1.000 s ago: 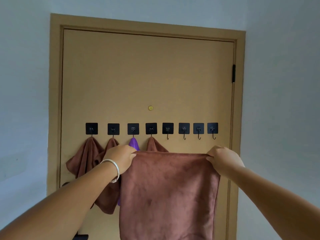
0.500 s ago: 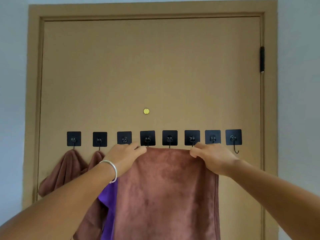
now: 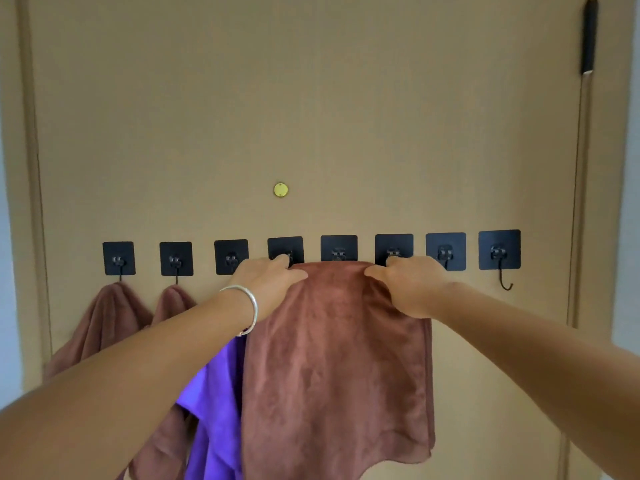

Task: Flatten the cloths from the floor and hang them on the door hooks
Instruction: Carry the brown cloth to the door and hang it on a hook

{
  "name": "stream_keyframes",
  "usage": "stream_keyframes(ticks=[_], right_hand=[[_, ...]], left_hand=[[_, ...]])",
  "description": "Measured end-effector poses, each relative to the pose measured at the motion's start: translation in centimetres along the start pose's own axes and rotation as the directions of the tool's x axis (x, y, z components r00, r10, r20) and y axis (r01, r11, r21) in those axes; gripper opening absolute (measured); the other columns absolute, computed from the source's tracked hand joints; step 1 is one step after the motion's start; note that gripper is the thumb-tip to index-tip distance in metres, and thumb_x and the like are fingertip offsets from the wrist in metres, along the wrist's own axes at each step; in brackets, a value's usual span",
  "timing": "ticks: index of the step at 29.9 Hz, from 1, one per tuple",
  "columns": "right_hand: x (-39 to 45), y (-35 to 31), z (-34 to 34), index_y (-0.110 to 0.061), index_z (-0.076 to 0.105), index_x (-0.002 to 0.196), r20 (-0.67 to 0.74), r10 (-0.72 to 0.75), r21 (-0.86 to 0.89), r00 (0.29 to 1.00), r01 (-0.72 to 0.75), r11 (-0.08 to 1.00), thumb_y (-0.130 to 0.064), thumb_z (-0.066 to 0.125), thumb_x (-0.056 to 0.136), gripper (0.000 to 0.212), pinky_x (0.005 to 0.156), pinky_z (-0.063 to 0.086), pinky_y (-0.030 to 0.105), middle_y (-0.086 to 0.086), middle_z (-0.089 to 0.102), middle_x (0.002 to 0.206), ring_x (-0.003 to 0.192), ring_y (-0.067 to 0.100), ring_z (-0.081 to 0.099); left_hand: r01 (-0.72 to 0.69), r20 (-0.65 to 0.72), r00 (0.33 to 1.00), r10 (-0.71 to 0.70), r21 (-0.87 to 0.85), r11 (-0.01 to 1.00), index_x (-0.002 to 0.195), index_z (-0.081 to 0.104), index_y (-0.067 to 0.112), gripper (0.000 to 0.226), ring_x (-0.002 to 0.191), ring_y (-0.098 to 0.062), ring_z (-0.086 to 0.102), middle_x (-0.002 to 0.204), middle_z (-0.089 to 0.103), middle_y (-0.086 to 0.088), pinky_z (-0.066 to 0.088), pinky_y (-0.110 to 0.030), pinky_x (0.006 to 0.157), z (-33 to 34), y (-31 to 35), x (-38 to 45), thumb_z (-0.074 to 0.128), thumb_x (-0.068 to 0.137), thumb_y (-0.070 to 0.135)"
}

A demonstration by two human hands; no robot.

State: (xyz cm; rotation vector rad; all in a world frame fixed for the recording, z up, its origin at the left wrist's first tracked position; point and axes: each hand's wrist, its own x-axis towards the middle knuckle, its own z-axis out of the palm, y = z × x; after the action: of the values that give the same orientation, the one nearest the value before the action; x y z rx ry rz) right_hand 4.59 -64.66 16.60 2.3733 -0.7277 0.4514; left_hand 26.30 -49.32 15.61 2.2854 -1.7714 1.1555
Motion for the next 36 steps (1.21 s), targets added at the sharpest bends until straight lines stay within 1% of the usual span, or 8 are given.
stream_keyframes(ticks=[7, 11, 14, 19, 25, 29, 32, 36], right_hand=[[0.2, -3.3, 0.6, -0.018, 0.047, 0.117, 0.105, 0.003, -0.028, 0.995, 0.0, 1.0, -0.022, 0.041, 0.093, 0.025, 0.05, 0.032, 0.032, 0.003, 0.058, 0.092, 0.066, 0.023, 0.047], [-0.2, -5.9, 2.2, -0.018, 0.044, 0.121, 0.198, -0.014, 0.01, 0.98, 0.012, 1.0, -0.02, 0.049, 0.092, 0.03, 0.06, 0.039, 0.036, 0.006, 0.059, 0.1, 0.077, 0.028, 0.056], [-0.4, -7.4, 3.6, -0.019, 0.039, 0.129, 0.204, 0.002, 0.071, 0.979, -0.017, 0.997, -0.022, 0.053, 0.089, 0.043, 0.062, 0.039, 0.037, 0.007, 0.057, 0.109, 0.091, 0.031, 0.06], [-2.2, -8.5, 5.0, -0.022, 0.049, 0.122, 0.025, 0.056, 0.039, 0.998, -0.057, 0.998, -0.026, 0.046, 0.09, 0.032, 0.081, 0.039, 0.037, 0.005, 0.045, 0.119, 0.103, 0.026, 0.046], [-3.8, -9.0, 6.0, -0.016, 0.029, 0.14, 0.139, 0.021, 0.243, 0.99, -0.055, 0.968, -0.025, 0.055, 0.091, 0.056, 0.086, 0.044, 0.035, 0.005, 0.053, 0.123, 0.108, 0.026, 0.052], [-4.3, -7.9, 5.0, -0.018, 0.041, 0.13, 0.086, 0.004, 0.168, 0.996, -0.019, 0.986, -0.023, 0.053, 0.09, 0.041, 0.074, 0.039, 0.034, 0.003, 0.056, 0.112, 0.098, 0.025, 0.055], [-4.6, -6.2, 3.3, -0.023, 0.052, 0.12, -0.023, 0.008, 0.17, 1.0, -0.004, 0.985, -0.019, 0.043, 0.092, 0.03, 0.07, 0.038, 0.033, 0.002, 0.058, 0.103, 0.09, 0.025, 0.054], [-5.1, -3.3, 1.6, -0.024, 0.058, 0.117, -0.12, 0.097, 0.18, 0.988, -0.074, 0.981, -0.024, 0.042, 0.092, 0.029, 0.086, 0.042, 0.038, 0.001, 0.058, 0.112, 0.101, 0.024, 0.05]], left_hand=[[-0.042, 0.144, 0.989, 0.035, 0.043, 0.998, 0.11, 0.059, 0.026, 0.033, 0.084, -0.027, 0.058, 0.1, 0.051, -0.004, 0.034, -0.033, 0.061, 0.4, 2.8, 0.7, 0.031, 0.097, 0.014], [-0.125, 0.23, 0.968, 0.101, 0.095, 0.988, 0.116, 0.058, 0.022, 0.034, 0.1, -0.031, 0.058, 0.114, 0.057, -0.007, 0.038, -0.037, 0.078, 0.9, 5.6, -0.1, 0.035, 0.095, 0.007], [-0.095, 0.282, 0.954, 0.099, -0.028, 0.995, 0.116, 0.057, 0.017, 0.03, 0.099, -0.032, 0.06, 0.116, 0.057, -0.007, 0.037, -0.038, 0.07, 1.7, 7.0, -0.9, 0.039, 0.093, 0.008], [-0.076, 0.23, 0.964, 0.131, -0.234, 0.969, 0.124, 0.05, 0.021, 0.034, 0.097, -0.032, 0.058, 0.12, 0.047, -0.004, 0.043, -0.04, 0.074, 3.3, 7.0, -2.3, 0.04, 0.094, 0.035], [-0.123, 0.404, 0.899, 0.167, -0.133, 0.983, 0.147, 0.002, 0.043, 0.084, 0.107, -0.031, 0.054, 0.135, 0.035, -0.002, 0.039, -0.039, 0.076, 3.9, 5.9, -4.0, 0.026, 0.076, 0.082], [-0.188, 0.529, 0.827, 0.189, -0.055, 0.981, 0.144, 0.03, 0.036, 0.073, 0.111, -0.031, 0.052, 0.145, 0.026, -0.004, 0.041, -0.039, 0.081, 1.7, 5.9, -4.0, 0.035, 0.083, 0.075], [-0.197, 0.426, 0.891, 0.154, 0.057, 0.979, 0.112, 0.062, 0.023, 0.038, 0.098, -0.028, 0.056, 0.119, 0.054, -0.004, 0.035, -0.03, 0.066, -1.1, 5.7, -2.3, 0.04, 0.094, 0.049], [-0.011, 0.075, 0.997, 0.002, 0.112, 0.994, 0.09, 0.06, 0.023, 0.024, 0.078, -0.022, 0.056, 0.098, 0.061, 0.002, 0.035, -0.034, 0.061, -4.0, 6.6, 1.1, 0.037, 0.096, 0.028]])
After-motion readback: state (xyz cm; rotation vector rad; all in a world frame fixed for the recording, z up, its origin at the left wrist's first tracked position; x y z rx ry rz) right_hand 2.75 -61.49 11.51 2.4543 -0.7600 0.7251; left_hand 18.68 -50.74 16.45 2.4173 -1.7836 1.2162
